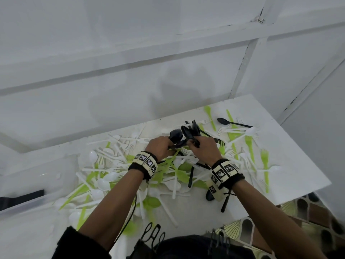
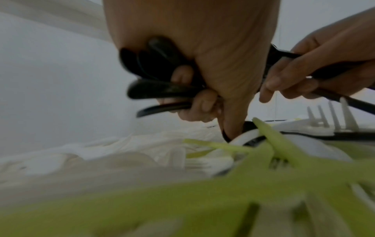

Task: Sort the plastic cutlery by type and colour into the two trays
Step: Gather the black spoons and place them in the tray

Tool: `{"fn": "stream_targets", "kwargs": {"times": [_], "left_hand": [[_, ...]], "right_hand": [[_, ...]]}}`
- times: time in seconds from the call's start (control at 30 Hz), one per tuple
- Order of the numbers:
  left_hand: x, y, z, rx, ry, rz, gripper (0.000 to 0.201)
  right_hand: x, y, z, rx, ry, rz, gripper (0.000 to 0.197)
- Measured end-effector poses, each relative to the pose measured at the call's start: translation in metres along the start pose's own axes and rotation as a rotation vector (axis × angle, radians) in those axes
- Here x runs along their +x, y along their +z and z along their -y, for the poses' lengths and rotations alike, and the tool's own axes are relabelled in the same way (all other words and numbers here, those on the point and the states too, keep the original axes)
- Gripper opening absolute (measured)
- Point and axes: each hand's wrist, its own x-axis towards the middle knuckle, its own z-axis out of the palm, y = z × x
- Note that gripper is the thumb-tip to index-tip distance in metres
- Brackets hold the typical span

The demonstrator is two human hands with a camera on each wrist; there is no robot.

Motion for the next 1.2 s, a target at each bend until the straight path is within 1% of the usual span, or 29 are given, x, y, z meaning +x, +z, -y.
{"fn": "stream_targets", "kwargs": {"times": [0.1, 0.17, 0.23, 0.3, 0.37, 0.43, 0.5, 0.53, 0.6, 0.63, 0.7, 0.83, 0.9, 1.0, 1.1, 1.2], "left_hand": [[-0.001, -0.012, 0.005, 0.001, 0.005, -0.137, 0.015], [-0.003, -0.024, 0.009, -0.056, 0.009, -0.197, 0.018], [-0.006, -0.035, 0.013, -0.157, 0.019, -0.265, 0.028], [-0.009, -0.042, 0.015, -0.291, 0.011, -0.349, 0.038], [-0.011, -0.046, 0.014, -0.464, -0.022, -0.418, 0.040], [-0.013, -0.047, 0.012, -0.607, -0.058, -0.473, 0.031], [-0.015, -0.044, 0.008, -0.674, -0.085, -0.517, 0.012], [-0.016, -0.042, 0.006, -0.705, -0.101, -0.536, 0.008], [-0.019, -0.034, 0.005, -0.774, -0.163, -0.559, 0.009], [-0.022, -0.030, 0.005, -0.786, -0.195, -0.564, 0.014], [-0.027, -0.018, 0.008, -0.732, -0.211, -0.524, 0.022], [-0.035, 0.006, -0.002, -0.418, -0.073, -0.243, 0.018], [-0.037, 0.015, -0.011, -0.293, -0.006, -0.153, 0.024], [-0.035, 0.025, -0.027, -0.130, 0.048, -0.074, 0.031], [-0.029, 0.030, -0.035, -0.007, 0.005, -0.016, 0.034], [-0.025, 0.029, -0.037, 0.095, -0.021, -0.009, 0.040]], "right_hand": [[-0.003, 0.001, -0.001, 0.024, 0.019, -0.003, 0.030], [-0.005, 0.001, 0.003, 0.044, -0.005, -0.019, 0.032], [-0.004, 0.001, 0.009, 0.082, -0.039, -0.007, 0.025], [-0.002, 0.000, 0.018, 0.097, -0.087, 0.017, 0.024], [0.001, 0.000, 0.026, 0.095, -0.124, 0.013, 0.023], [0.005, 0.001, 0.034, 0.117, -0.148, 0.031, 0.025], [0.010, 0.004, 0.039, 0.117, -0.171, 0.076, 0.025], [0.012, 0.006, 0.039, 0.115, -0.186, 0.080, 0.023], [0.016, 0.010, 0.037, 0.090, -0.197, 0.030, 0.015], [0.018, 0.010, 0.035, 0.081, -0.181, -0.007, 0.012], [0.020, 0.007, 0.030, 0.106, -0.117, -0.060, 0.013], [0.023, -0.004, 0.013, 0.170, -0.006, -0.079, 0.021], [0.021, -0.010, 0.007, 0.235, 0.032, -0.079, 0.026], [0.016, -0.020, 0.002, 0.267, 0.074, -0.120, 0.030], [0.011, -0.025, -0.006, 0.265, 0.099, -0.169, 0.032], [0.006, -0.026, -0.014, 0.274, 0.111, -0.167, 0.035]]}}
